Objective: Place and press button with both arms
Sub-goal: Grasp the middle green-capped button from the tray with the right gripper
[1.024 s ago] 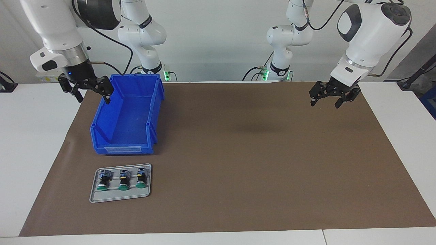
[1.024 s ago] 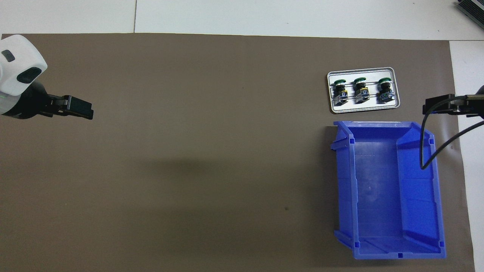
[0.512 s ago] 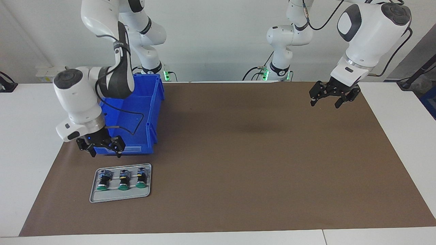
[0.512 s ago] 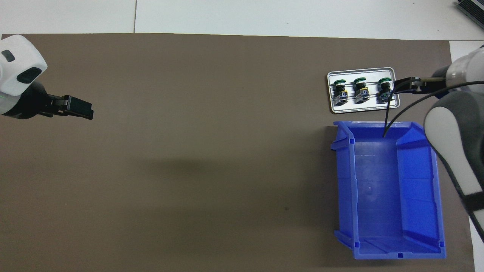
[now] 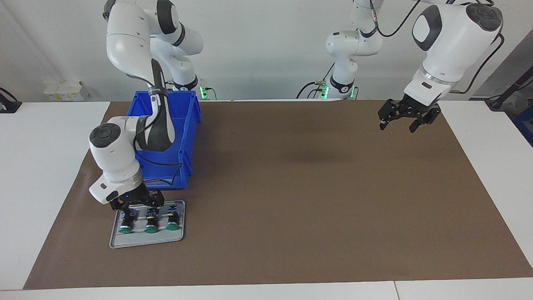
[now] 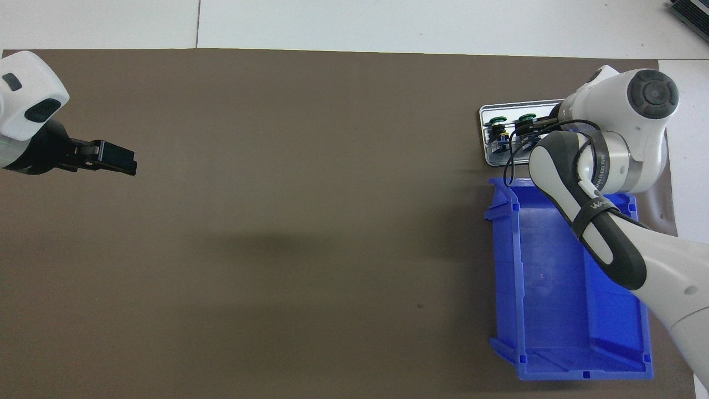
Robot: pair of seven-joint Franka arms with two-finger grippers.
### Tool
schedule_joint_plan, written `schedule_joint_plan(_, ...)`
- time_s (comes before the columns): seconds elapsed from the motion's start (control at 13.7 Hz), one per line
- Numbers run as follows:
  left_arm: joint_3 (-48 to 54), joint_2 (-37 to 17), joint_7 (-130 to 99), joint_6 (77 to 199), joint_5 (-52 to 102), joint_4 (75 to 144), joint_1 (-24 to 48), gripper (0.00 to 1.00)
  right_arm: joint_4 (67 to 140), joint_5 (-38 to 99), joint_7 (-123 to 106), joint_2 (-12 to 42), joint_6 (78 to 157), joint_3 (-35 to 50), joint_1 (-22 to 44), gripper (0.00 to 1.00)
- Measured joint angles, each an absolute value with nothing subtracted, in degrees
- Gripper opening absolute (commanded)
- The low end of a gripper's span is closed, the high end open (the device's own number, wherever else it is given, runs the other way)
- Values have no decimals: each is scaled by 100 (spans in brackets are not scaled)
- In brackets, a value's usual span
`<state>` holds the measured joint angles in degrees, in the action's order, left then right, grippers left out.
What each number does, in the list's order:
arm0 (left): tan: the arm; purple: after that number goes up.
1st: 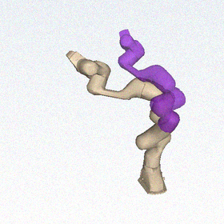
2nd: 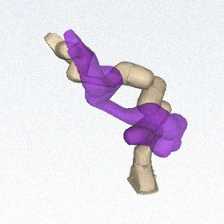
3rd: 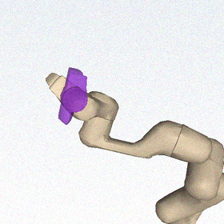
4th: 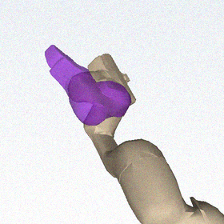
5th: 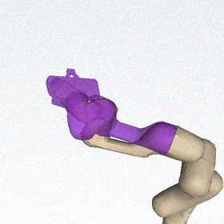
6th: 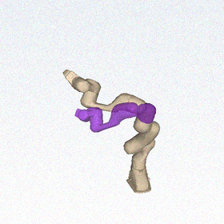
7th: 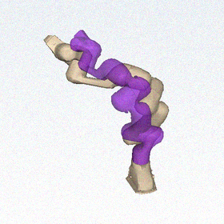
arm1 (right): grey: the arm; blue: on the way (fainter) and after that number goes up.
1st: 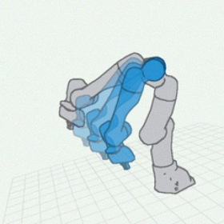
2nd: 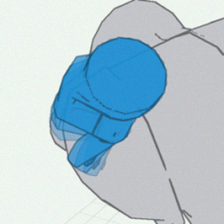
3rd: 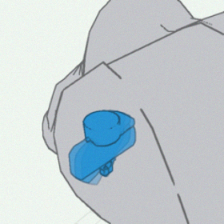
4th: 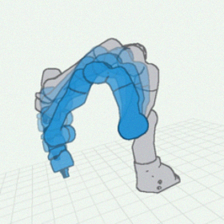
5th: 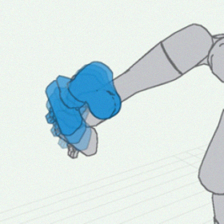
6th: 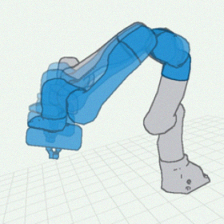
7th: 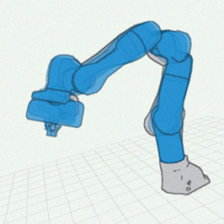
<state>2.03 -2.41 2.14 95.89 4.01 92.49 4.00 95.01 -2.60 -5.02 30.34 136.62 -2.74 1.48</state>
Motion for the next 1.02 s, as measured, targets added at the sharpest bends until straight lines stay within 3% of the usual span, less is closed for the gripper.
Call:
schedule_joint_plan(0.15,204,-241,214,9589,401,9249,400,100,9507,-260,-520,3117,13692,-274,152,74)
schedule_joint_plan(0.37,203,-241,214,9589,401,9249,400,100,9547,-258,-654,3152,13693,-274,148,46)
schedule_joint_plan(0.51,203,-241,214,9589,401,9249,400,100,9597,-258,-682,3177,13816,-274,137,0)
schedule_joint_plan(0.88,204,-241,214,9589,401,9249,400,100,9558,115,-662,3236,13986,-279,121,0)
schedule_joint_plan(1.02,203,-241,214,9589,401,9249,400,100,9221,119,-269,3213,13566,-292,119,0)
